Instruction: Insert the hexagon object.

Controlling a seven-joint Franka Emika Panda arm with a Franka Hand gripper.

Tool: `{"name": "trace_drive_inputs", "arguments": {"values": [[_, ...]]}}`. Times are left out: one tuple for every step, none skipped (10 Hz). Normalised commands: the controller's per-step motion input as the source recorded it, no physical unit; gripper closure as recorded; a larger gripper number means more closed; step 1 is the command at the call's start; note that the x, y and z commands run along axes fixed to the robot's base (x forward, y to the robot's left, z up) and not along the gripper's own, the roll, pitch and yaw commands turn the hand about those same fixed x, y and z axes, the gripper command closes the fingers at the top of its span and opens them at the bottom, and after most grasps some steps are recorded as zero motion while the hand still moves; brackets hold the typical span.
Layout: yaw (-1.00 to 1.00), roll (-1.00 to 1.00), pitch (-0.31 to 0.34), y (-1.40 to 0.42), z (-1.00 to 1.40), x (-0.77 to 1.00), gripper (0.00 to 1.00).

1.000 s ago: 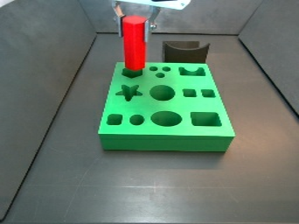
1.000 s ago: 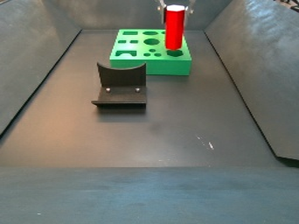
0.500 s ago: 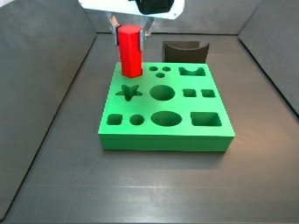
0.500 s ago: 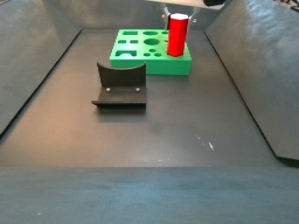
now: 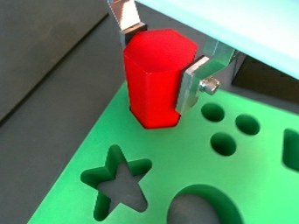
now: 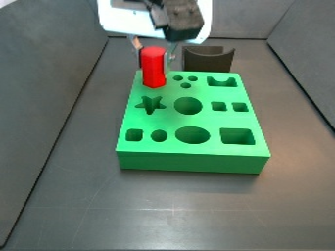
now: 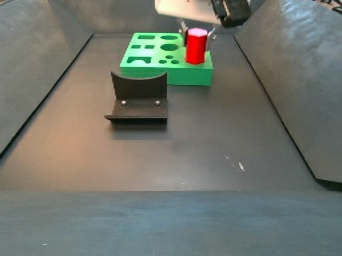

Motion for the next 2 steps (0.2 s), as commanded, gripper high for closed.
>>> {"name": "trace_drive_inputs", "arguments": {"values": [[0.0, -0.06, -0.05, 0.02, -0.02, 0.0, 1.0], [0.0, 0.0, 0.0, 0.0, 0.0, 0.0, 1.0]]}}
